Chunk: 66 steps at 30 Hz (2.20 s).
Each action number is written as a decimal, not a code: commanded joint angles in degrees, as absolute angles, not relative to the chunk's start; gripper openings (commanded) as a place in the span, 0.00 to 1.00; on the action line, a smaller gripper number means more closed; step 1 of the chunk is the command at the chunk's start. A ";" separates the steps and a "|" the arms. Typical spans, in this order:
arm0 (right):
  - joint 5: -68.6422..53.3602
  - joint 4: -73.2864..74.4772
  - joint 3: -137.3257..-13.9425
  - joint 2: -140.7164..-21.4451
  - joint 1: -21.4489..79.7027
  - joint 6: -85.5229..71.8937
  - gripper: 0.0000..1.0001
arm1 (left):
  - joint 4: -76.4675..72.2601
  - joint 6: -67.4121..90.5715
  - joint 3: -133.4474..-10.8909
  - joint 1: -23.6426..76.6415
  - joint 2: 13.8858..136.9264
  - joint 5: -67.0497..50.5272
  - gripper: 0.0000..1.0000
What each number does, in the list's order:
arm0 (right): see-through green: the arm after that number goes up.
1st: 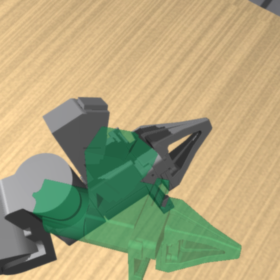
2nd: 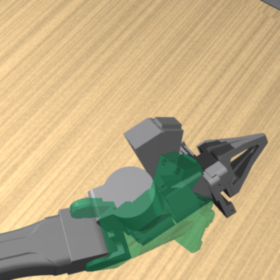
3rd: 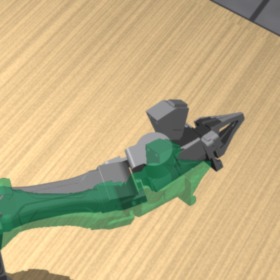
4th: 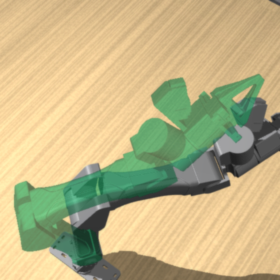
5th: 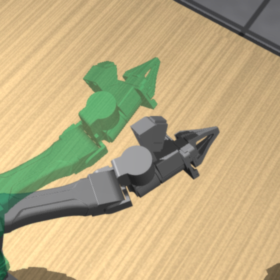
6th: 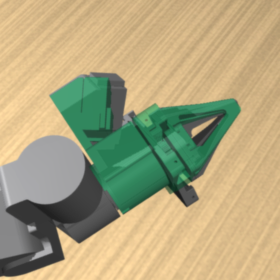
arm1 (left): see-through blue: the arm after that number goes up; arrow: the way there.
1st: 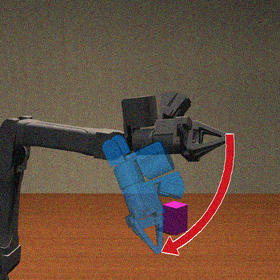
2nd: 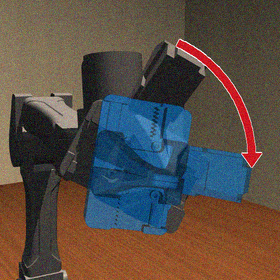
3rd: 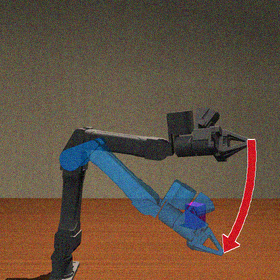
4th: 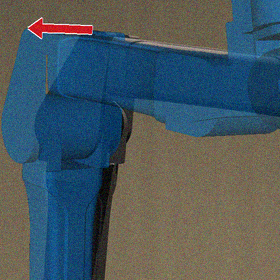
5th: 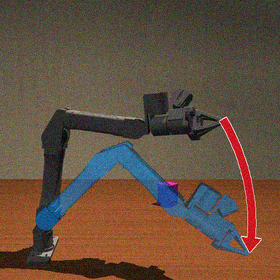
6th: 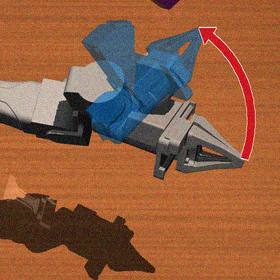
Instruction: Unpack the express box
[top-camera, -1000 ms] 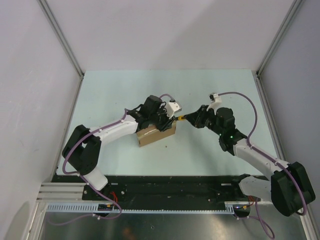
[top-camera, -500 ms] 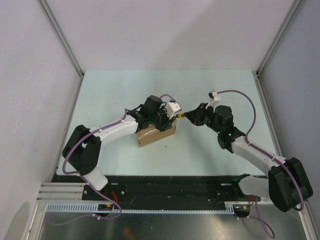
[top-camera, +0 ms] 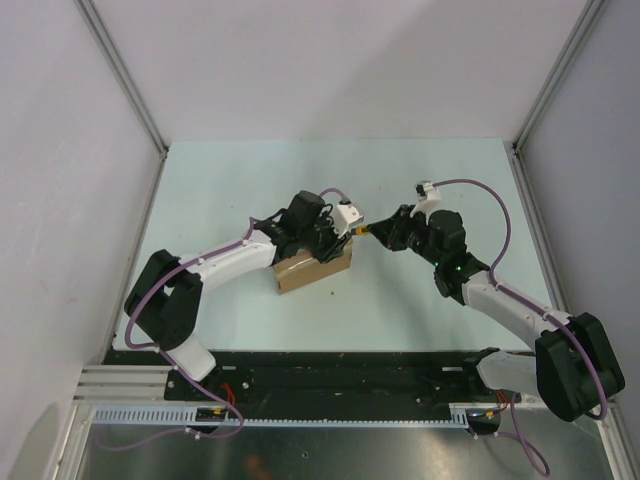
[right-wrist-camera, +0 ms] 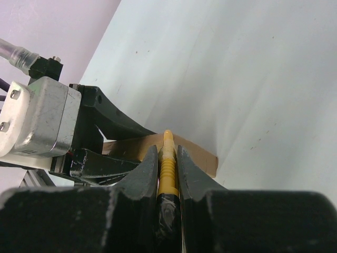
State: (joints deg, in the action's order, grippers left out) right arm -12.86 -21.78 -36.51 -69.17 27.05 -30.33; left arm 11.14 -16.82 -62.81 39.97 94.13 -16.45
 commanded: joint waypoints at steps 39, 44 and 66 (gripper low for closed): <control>-12.48 -25.05 -38.76 -69.52 27.95 -29.88 0.00 | 16.26 -18.98 -59.59 41.13 95.71 -15.82 0.13; -11.95 -24.35 -38.67 -70.40 28.74 -29.27 0.00 | 16.26 -18.90 -59.24 41.13 95.45 -15.82 0.13; -17.22 -3.25 -36.30 -64.51 30.76 -22.94 0.00 | 16.26 -13.36 -60.03 37.18 99.58 -17.93 0.06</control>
State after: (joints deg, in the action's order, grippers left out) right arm -11.44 -13.37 -37.95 -66.00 29.58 -24.34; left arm 10.35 -15.79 -62.17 38.76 94.45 -18.59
